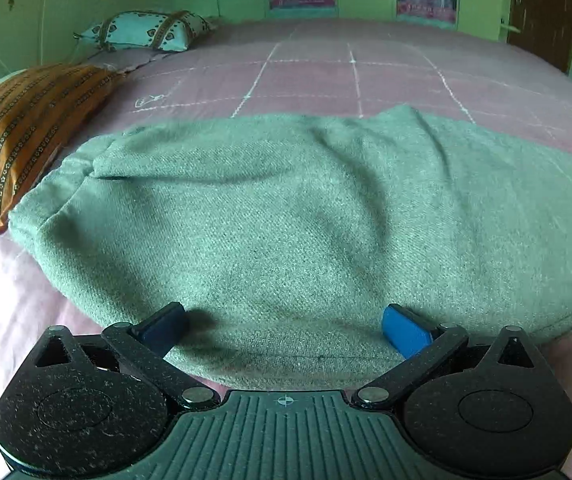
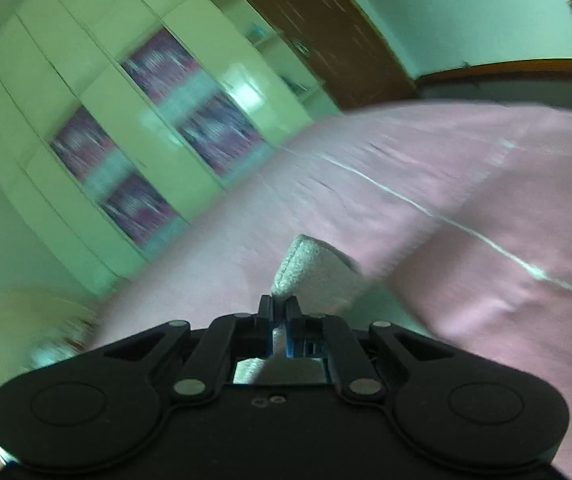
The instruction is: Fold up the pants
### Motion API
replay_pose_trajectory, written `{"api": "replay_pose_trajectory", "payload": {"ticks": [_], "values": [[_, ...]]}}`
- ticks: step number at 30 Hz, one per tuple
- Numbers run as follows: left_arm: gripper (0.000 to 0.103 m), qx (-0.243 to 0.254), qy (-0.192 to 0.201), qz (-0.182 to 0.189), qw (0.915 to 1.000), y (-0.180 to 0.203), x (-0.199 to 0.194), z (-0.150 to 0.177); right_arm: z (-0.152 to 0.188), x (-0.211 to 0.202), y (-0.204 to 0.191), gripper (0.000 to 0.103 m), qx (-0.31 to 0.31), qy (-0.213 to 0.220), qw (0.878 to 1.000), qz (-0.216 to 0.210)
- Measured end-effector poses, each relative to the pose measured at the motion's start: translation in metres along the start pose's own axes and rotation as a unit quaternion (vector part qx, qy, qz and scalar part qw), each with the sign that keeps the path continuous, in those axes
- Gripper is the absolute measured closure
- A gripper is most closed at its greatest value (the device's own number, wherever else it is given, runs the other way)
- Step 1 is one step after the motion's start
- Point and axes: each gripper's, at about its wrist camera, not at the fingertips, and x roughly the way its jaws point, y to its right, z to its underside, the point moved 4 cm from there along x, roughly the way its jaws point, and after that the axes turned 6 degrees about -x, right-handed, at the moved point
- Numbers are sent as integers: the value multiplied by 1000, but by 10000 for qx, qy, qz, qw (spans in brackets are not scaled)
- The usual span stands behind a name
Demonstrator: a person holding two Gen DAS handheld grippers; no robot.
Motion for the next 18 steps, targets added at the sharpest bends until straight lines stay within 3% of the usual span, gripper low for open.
{"api": "replay_pose_trajectory", "payload": {"ticks": [1, 2, 7, 10, 13, 14, 15, 16, 18], "values": [[0, -23, -20, 14, 10000, -1, 1, -1, 12, 15, 20, 103, 304, -372, 9988, 110], [0, -9, -43, 24, 10000, -1, 2, -2, 19, 21, 32, 103, 437, -418, 9982, -18], [0, -1, -55, 53, 10000, -3, 0, -1, 21, 15, 35, 103, 504, -169, 9985, -149], [0, 1, -7, 41, 10000, 0, -2, 2, 16, 5, 24, 103, 197, 125, 9995, -220], [0, -17, 19, 52, 10000, -1, -2, 1, 18, 17, 33, 103, 381, -272, 9989, -7], [0, -32, 44, 61, 10000, -2, -3, 1, 18, 12, 32, 101, 410, -218, 9989, 16], [0, -32, 70, 70, 9999, -2, -4, 2, 18, 2, 27, 89, 353, -51, 9992, 188], [0, -33, 106, 70, 9999, -2, -5, 3, 19, -9, 17, 89, 215, 148, 9992, 300], [0, -64, 198, 44, 9998, -3, -6, 5, 28, -22, -15, 91, -83, 247, 9996, -147]]}}
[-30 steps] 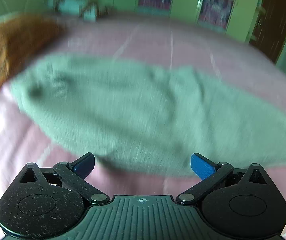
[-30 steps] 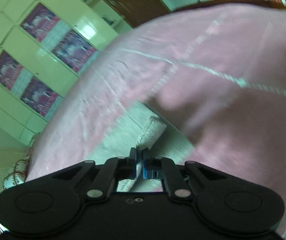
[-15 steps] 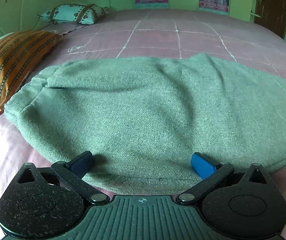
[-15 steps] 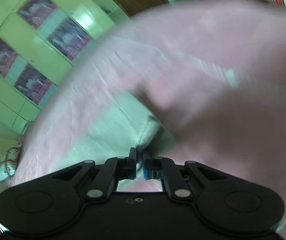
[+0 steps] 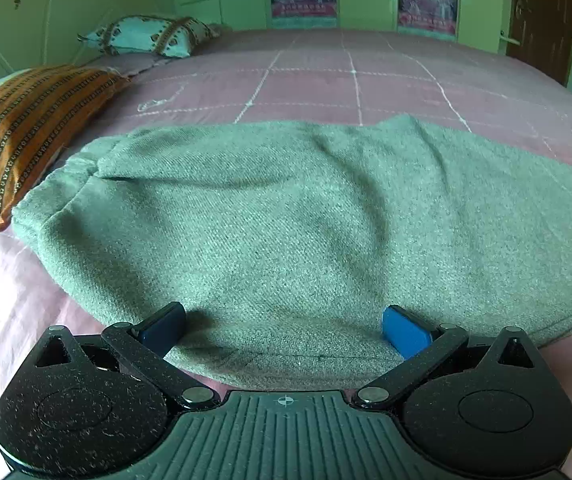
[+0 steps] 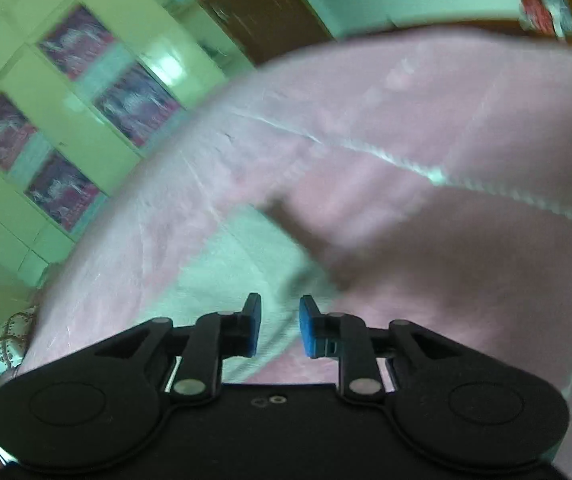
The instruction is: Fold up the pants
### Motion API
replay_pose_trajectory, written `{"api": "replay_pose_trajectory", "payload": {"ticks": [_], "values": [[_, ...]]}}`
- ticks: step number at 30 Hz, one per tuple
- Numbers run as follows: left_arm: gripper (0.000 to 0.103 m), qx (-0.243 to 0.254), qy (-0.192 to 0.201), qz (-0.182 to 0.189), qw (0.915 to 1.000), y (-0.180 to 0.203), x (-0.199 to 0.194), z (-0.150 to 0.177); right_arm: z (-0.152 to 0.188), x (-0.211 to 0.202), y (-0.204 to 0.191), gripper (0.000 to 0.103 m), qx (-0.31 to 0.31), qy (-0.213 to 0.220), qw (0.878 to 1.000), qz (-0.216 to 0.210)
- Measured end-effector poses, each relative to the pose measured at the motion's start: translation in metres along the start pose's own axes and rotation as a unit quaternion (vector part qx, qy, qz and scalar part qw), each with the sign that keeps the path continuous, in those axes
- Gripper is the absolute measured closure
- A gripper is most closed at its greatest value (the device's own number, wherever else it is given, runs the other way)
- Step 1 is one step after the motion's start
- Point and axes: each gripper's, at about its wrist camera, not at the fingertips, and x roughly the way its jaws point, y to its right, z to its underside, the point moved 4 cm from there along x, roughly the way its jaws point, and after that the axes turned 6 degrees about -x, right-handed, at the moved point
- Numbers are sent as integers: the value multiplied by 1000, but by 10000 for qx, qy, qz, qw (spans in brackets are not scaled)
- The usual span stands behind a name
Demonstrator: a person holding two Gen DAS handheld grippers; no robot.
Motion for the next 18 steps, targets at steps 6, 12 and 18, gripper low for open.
{"api": "replay_pose_trajectory", "payload": {"ticks": [6, 12, 18], "values": [[0, -34, 144, -39, 9999, 1, -5, 3, 68, 26, -129, 92, -1413, -925, 9771, -1299], [0, -23, 139, 111, 9998, -4, -6, 4, 130, 68, -209, 92, -2356, -1505, 9488, -1471], [0, -10, 217, 207, 9996, -7, -13, -2, 149, 65, -191, 98, -2431, -1897, 9407, -1412]]}}
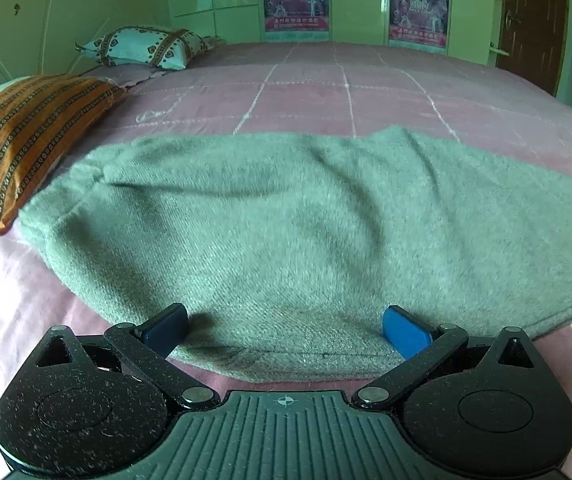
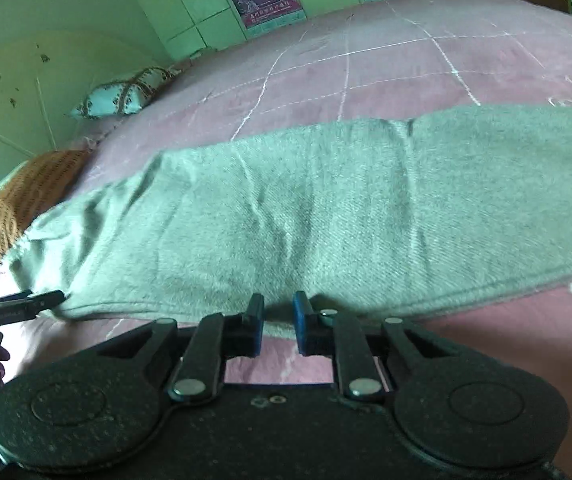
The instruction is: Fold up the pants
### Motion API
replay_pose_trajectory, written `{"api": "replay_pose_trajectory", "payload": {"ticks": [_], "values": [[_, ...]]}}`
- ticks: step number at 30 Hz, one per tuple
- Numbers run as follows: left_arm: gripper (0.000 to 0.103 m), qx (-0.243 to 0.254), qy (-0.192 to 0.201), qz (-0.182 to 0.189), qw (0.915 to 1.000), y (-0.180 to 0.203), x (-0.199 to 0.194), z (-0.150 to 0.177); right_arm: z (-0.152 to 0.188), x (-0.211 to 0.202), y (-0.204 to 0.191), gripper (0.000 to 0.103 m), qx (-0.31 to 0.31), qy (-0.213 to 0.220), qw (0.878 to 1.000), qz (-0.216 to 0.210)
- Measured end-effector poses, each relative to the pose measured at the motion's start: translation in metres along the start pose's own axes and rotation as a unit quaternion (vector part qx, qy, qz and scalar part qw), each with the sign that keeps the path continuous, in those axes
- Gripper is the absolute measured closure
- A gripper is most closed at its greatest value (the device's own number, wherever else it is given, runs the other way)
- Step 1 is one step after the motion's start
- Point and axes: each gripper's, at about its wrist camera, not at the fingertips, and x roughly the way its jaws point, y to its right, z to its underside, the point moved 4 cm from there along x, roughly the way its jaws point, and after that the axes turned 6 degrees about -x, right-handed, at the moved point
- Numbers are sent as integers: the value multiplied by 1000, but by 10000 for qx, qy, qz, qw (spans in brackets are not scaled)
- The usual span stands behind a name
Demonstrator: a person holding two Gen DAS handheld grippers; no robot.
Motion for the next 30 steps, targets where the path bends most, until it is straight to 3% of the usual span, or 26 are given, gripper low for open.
{"api": "replay_pose_trajectory", "payload": {"ticks": [3, 5, 7, 8, 9, 10, 12, 14, 17, 22, 25, 27, 30], "values": [[0, -121, 389, 70, 9991, 2, -9, -13, -24, -24, 14, 92, -47, 729, 9970, 260], [0, -157, 441, 61, 9989, 5, -3, -18, -43, -23, 30, 92, 155, 888, 9951, 398], [0, -34, 6, -157, 9999, 7, 18, -14, -57, -9, 46, 91, 202, 773, 9952, 573], [0, 55, -127, -207, 9997, 7, 27, -8, -57, 2, 52, 91, 105, 570, 9944, 880], [0, 53, -20, -161, 9999, 5, 28, -5, -55, 16, 64, 95, 148, 129, 9921, 1237], [0, 20, -6, -146, 9999, 4, 26, -6, -51, 22, 73, 96, 302, -2, 9929, 1154], [0, -26, 155, -150, 9998, -1, 17, -12, -55, 13, 77, 94, 447, 144, 9943, 961], [0, -190, 443, -176, 9987, -10, 10, -24, -59, 3, 69, 90, 274, 440, 9938, 982], [0, -392, 661, -182, 9969, -21, 14, -52, -69, 6, 50, 90, 142, 605, 9964, 582], [0, -281, 564, -649, 9959, -37, 46, -92, -100, 54, -13, 90, -349, 469, 9983, 19], [0, -431, 338, -630, 9965, -52, 77, -102, -114, 89, -57, 89, -595, 303, 9975, -223], [0, -363, -35, -659, 9972, -57, 102, -99, -123, 122, -85, 89, -706, 141, 9967, -365], [0, 114, -65, -972, 9952, -55, 120, -86, -129, 174, -128, 89, -870, -277, 9930, -748]]}}
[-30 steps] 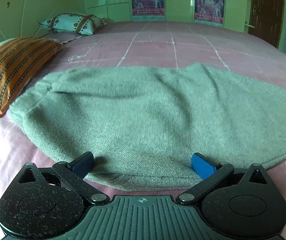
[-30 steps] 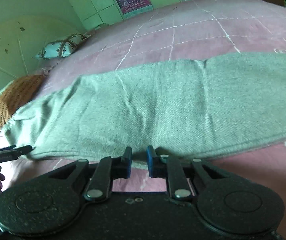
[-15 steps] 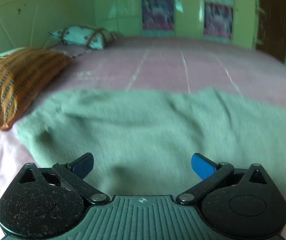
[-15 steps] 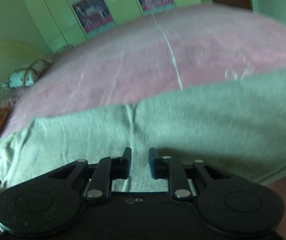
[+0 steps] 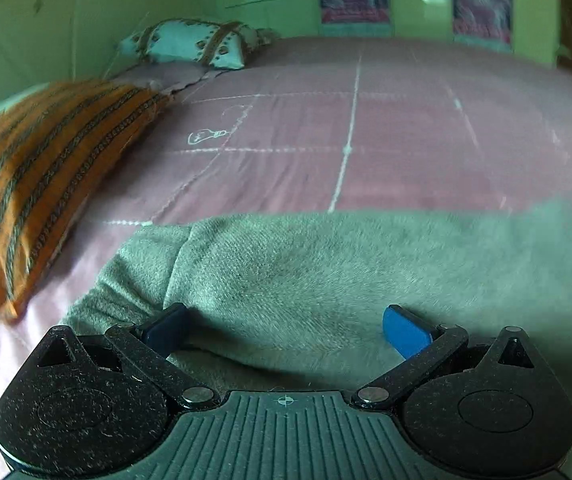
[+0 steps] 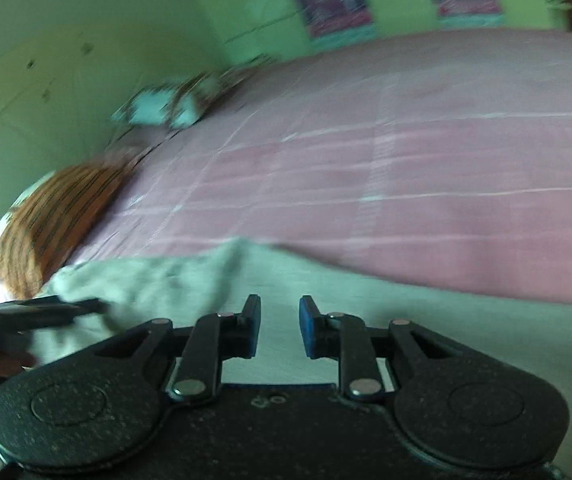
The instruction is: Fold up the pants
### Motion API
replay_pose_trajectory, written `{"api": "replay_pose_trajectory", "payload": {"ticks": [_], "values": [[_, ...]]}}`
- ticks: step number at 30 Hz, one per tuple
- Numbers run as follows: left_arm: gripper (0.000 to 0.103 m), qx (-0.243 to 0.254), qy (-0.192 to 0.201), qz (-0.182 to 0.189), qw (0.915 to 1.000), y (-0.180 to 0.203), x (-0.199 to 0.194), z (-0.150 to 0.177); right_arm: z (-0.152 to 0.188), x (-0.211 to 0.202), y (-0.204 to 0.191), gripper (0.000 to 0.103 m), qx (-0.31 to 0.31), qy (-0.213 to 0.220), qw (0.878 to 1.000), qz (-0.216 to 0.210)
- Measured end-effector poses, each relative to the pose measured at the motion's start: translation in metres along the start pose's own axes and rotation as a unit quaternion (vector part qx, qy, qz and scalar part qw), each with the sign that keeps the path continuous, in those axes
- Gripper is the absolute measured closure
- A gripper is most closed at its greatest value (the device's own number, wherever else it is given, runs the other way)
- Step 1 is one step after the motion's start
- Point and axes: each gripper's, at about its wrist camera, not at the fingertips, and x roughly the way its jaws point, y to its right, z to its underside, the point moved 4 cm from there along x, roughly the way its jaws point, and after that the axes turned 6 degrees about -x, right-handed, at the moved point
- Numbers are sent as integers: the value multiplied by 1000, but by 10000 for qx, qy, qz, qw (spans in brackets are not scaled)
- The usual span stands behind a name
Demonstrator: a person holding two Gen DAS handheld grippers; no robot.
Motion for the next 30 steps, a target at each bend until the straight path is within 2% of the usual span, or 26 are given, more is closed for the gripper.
{"api": "replay_pose_trajectory", "payload": {"ticks": [2, 4, 5, 7, 8, 11, 14, 15, 17, 19, 21, 24, 27, 30], "values": [[0, -34, 120, -97, 9999, 1, -1, 5, -7, 33, -16, 90, -160, -183, 9997, 39], [0, -129, 202, -107, 9997, -2, -4, 9, -11, 56, -14, 89, -83, -342, 9989, 297], [0, -136, 243, -75, 9996, -3, -5, 11, -13, 62, -9, 93, 72, -375, 9986, 367], [0, -120, 340, 15, 9993, -6, -8, 12, -18, 51, -1, 93, 439, -349, 9979, 338], [0, -136, 408, 73, 9990, -7, -10, 13, -19, 32, 1, 84, 492, -152, 9982, 304], [0, -208, 628, 246, 9975, -15, -23, 17, -1, -51, 27, 84, 610, 664, 9957, 207], [0, -423, 757, 354, 9956, -19, -45, 26, 37, -132, 80, 82, 1055, 1187, 9861, 479], [0, -456, 832, 367, 9948, -19, -52, 31, 56, -163, 102, 82, 1270, 1344, 9803, 690], [0, -610, 696, 448, 9947, -18, -63, 43, 91, -216, 145, 83, 1700, 1575, 9658, 1161], [0, -766, 516, 550, 9942, -12, -71, 57, 131, -267, 189, 85, 2329, 1779, 9418, 1645], [0, -737, 507, 520, 9946, -5, -79, 68, 162, -307, 223, 85, 2766, 1978, 9152, 2164], [0, -740, 529, 428, 9949, 5, -90, 77, 196, -344, 257, 86, 3479, 2224, 8792, 2377], [0, -902, 603, 206, 9939, 2, -95, 75, 204, -355, 267, 86, 3610, 2334, 8669, 2523], [0, -919, 539, -15, 9943, -5, -93, 70, 206, -348, 276, 86, 3657, 2279, 8643, 2595]]}}
